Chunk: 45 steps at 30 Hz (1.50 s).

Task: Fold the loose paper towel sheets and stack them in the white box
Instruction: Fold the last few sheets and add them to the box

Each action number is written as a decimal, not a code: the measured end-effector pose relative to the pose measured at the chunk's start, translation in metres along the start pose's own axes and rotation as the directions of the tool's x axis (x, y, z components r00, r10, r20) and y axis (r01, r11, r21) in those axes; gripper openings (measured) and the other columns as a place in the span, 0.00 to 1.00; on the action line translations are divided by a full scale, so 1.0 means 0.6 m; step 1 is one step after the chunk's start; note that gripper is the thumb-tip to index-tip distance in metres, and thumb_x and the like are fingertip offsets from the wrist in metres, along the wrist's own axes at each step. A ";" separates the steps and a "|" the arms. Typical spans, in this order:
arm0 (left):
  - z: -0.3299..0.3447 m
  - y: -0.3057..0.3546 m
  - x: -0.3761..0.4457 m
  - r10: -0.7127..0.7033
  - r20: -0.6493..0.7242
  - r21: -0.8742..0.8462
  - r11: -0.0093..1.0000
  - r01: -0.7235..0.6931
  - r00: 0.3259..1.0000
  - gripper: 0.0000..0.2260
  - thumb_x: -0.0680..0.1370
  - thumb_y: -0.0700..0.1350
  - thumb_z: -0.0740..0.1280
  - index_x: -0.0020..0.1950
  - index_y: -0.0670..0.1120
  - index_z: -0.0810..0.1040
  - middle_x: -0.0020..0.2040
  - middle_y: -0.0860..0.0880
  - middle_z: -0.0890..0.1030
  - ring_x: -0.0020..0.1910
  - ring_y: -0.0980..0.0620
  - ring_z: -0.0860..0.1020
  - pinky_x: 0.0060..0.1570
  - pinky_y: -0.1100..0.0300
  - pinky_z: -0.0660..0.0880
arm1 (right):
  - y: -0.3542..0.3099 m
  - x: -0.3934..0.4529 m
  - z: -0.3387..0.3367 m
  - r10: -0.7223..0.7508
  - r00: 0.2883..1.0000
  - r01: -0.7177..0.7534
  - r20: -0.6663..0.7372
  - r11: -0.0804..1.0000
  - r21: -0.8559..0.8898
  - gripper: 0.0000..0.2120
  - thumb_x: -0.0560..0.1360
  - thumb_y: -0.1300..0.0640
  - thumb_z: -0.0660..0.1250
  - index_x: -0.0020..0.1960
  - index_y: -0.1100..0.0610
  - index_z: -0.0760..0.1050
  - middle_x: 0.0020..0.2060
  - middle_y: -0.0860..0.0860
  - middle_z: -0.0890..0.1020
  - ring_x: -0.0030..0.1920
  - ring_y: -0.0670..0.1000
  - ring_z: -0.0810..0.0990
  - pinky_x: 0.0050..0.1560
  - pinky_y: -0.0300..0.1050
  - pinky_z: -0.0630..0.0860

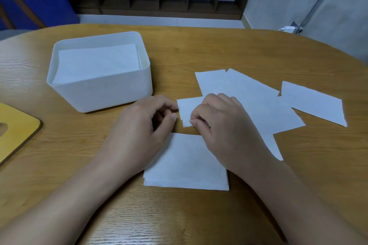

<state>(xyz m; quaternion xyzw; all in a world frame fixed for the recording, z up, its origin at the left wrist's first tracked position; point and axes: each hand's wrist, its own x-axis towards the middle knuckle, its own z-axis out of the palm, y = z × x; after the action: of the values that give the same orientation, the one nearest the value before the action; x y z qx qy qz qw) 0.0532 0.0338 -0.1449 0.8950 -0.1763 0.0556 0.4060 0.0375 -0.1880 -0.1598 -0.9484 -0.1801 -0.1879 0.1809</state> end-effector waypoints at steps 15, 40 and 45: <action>-0.007 0.015 0.005 -0.053 -0.040 -0.199 0.979 0.044 0.998 0.12 0.88 0.56 0.66 0.54 0.58 0.89 0.43 0.52 0.88 0.44 0.48 0.85 0.45 0.44 0.78 | -0.017 -0.010 -0.020 0.043 0.997 -0.058 0.064 0.964 0.260 0.10 0.84 0.44 0.72 0.55 0.50 0.79 0.51 0.41 0.81 0.56 0.46 0.79 0.60 0.50 0.74; -0.041 0.018 0.004 -0.083 -0.263 -0.462 0.885 -0.050 0.961 0.03 0.83 0.42 0.74 0.50 0.45 0.85 0.45 0.48 0.85 0.45 0.55 0.80 0.43 0.59 0.73 | 0.018 0.000 -0.036 0.330 0.943 -0.313 -0.044 0.923 0.222 0.14 0.85 0.42 0.66 0.62 0.50 0.83 0.61 0.40 0.83 0.67 0.42 0.78 0.69 0.47 0.74; -0.044 0.042 0.002 -0.064 -0.168 -0.645 0.762 -0.060 0.984 0.09 0.81 0.39 0.75 0.61 0.44 0.83 0.49 0.44 0.85 0.48 0.48 0.81 0.48 0.48 0.77 | -0.018 0.000 -0.069 0.286 0.952 -0.289 0.107 0.734 0.615 0.20 0.85 0.41 0.66 0.75 0.46 0.78 0.68 0.37 0.83 0.71 0.39 0.78 0.70 0.37 0.73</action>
<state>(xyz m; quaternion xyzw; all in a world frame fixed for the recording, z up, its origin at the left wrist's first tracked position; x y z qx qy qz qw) 0.0463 0.0377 -0.1090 0.6910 -0.1463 0.0715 0.7042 0.0212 -0.1955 -0.1211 -0.8515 -0.0838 -0.0852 0.5106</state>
